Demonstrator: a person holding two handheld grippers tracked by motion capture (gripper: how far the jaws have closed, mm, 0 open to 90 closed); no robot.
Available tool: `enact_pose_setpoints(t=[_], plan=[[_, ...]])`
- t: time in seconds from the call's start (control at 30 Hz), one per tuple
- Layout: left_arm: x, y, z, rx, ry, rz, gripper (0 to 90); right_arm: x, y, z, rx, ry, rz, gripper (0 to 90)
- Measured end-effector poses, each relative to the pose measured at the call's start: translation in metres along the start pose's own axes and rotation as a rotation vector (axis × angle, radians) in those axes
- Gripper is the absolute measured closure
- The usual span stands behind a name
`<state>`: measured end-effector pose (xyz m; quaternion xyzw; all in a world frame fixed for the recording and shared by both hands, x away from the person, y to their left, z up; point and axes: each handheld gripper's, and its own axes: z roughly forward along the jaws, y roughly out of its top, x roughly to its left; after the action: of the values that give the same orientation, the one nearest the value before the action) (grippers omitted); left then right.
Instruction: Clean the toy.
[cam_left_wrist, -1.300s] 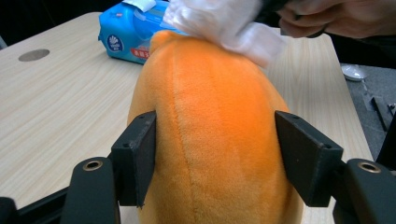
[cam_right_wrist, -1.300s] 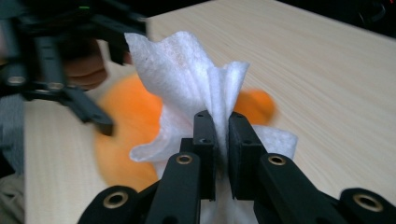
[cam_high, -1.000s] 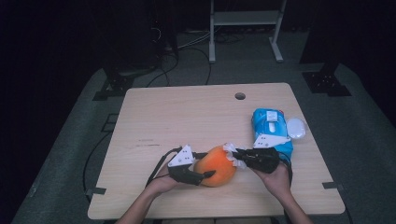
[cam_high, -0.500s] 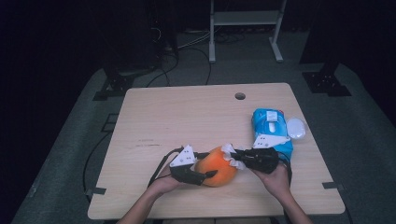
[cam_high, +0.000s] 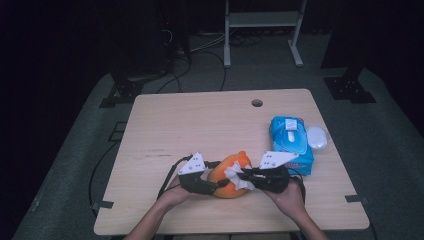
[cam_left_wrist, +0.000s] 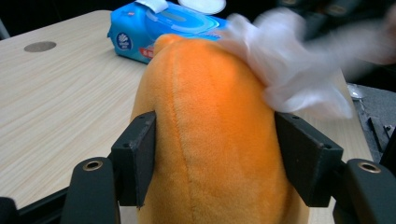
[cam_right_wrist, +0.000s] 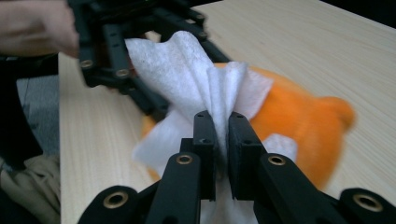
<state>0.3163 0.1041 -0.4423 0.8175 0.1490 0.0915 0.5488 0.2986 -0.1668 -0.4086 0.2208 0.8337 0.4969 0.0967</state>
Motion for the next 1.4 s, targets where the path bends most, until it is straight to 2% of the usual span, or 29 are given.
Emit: enact_pose_setpoints(t=[0.2,0.27,0.33,0.47,0.57,0.67,0.7,0.77,0.8,0.87,0.97,1.07,1.13,1.23,1.3,1.4], plan=[[-0.017,0.006,0.008,0.009,-0.037,0.112,34.4,-0.023,-0.003,-0.019,-0.055,-0.071,0.086,82.1],[-0.025,0.008,0.013,0.009,-0.052,0.151,33.6,-0.028,-0.002,-0.023,-0.074,-0.078,0.103,81.9],[-0.029,0.010,0.015,0.011,-0.058,0.172,32.6,-0.029,-0.002,-0.025,-0.080,-0.085,0.098,81.9],[-0.026,0.011,0.013,0.013,-0.053,0.159,25.3,-0.029,-0.005,-0.018,-0.028,-0.088,0.075,82.0],[-0.018,0.011,0.009,0.027,-0.019,0.089,12.7,-0.032,-0.007,-0.018,-0.002,-0.094,0.081,82.0],[-0.012,0.006,0.009,0.035,-0.034,0.012,11.1,-0.034,-0.009,-0.022,0.000,-0.086,0.101,82.1],[-0.012,0.004,0.010,0.036,-0.041,0.010,12.8,-0.034,-0.009,-0.022,-0.001,-0.083,0.105,82.1],[-0.014,0.007,0.009,0.041,-0.032,0.048,24.1,-0.031,-0.007,-0.022,0.002,-0.090,0.095,82.1],[-0.015,0.008,0.008,0.032,-0.029,0.051,31.3,-0.028,-0.004,-0.022,-0.006,-0.090,0.086,82.0],[-0.015,0.012,0.007,0.033,-0.015,0.046,33.9,-0.021,0.000,-0.022,-0.024,-0.086,0.072,82.0],[-0.016,0.014,0.008,0.033,-0.012,0.053,34.8,-0.009,0.009,-0.020,-0.062,-0.028,0.049,82.0],[-0.016,0.011,0.006,0.039,-0.012,0.066,34.7,-0.002,0.013,-0.015,-0.037,-0.038,0.002,82.0],[-0.015,0.008,0.005,0.044,-0.016,0.079,34.4,-0.009,0.009,-0.015,-0.033,-0.041,0.026,82.0],[-0.013,0.005,0.005,0.035,-0.029,0.066,33.2,-0.027,-0.004,-0.019,-0.028,-0.068,0.089,82.0],[-0.013,0.004,0.005,0.028,-0.035,0.064,32.5,-0.033,-0.010,-0.024,-0.025,-0.091,0.115,82.1],[-0.014,0.004,0.007,0.030,-0.035,0.072,30.9,-0.034,-0.011,-0.026,-0.024,-0.104,0.116,82.1]])
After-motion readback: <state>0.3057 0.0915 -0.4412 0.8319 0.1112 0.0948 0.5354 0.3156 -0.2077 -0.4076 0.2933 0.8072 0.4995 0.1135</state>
